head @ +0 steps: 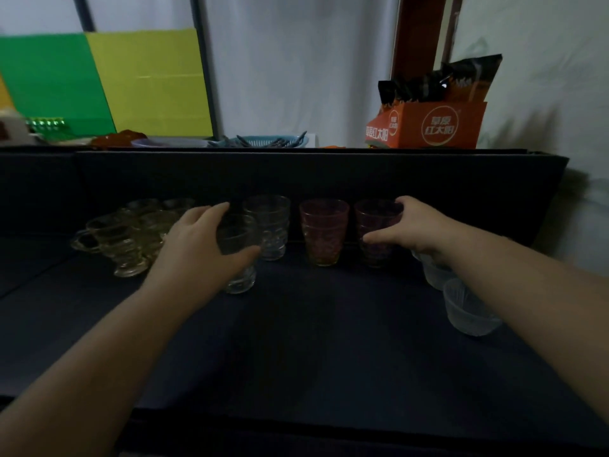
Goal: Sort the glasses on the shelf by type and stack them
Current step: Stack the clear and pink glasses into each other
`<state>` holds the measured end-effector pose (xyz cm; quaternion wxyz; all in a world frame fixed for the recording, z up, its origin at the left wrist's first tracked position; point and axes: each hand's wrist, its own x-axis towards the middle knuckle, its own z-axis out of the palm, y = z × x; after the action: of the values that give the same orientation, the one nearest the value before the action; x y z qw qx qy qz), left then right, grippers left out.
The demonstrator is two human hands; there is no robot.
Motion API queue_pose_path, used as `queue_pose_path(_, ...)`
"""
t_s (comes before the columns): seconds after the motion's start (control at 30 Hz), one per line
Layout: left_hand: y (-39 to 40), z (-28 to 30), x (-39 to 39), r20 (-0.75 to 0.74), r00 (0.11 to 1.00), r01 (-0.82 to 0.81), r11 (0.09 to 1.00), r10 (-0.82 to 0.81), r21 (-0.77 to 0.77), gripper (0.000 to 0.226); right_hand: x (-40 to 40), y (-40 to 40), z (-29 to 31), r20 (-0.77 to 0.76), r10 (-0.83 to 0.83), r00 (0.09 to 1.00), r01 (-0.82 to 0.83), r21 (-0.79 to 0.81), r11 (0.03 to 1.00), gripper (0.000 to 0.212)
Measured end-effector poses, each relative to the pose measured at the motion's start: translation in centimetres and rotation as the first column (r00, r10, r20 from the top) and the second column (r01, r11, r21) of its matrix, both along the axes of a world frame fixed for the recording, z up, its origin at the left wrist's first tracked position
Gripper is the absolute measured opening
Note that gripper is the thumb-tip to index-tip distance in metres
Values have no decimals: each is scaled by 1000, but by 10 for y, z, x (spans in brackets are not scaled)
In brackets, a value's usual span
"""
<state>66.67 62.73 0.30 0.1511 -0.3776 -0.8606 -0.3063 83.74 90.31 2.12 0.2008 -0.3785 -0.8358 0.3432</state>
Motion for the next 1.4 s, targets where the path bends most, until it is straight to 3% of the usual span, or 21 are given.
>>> queue_pose_path(0.13, 3, -20, -4, 274, 961, -13, 978, -46, 210, 106, -6, 10, -13, -80, -43, 996, 38, -58, 998, 115)
queue_pose_path(0.27, 10, -29, -6, 477, 871, -74, 930, -116, 360, 117, -6, -8, -5, -78, -109, 991, 103, -72, 992, 81)
queue_pose_path(0.37, 12, -31, -5, 565, 805, -88, 905, -182, 417, 96, -5, -12, -3, -126, -97, 987, 86, -86, 993, 52)
queue_pose_path(0.5, 10, -30, -6, 619, 758, -99, 901, -206, 421, 84, 3, -20, 1, -232, -80, 969, 47, -144, 989, 40)
queue_pose_path(0.7, 6, -23, -5, 634, 721, -85, 873, -279, 480, 86, 16, -30, 16, -488, -101, 867, 30, -153, 988, 32)
queue_pose_path(0.93, 6, 22, -6, 470, 777, 46, 782, -419, 622, 42, 9, -38, 39, -668, -17, 744, -21, -49, 999, 47)
queue_pose_path(1.13, 43, 60, -29, 405, 764, 94, 707, -503, 701, 52, -27, -58, 57, -712, 18, 702, -70, -44, 997, 50)
queue_pose_path(1.4, 88, 50, -54, 396, 766, 123, 721, -506, 682, 53, -67, -66, 32, -688, -40, 724, -41, -100, 994, 52)
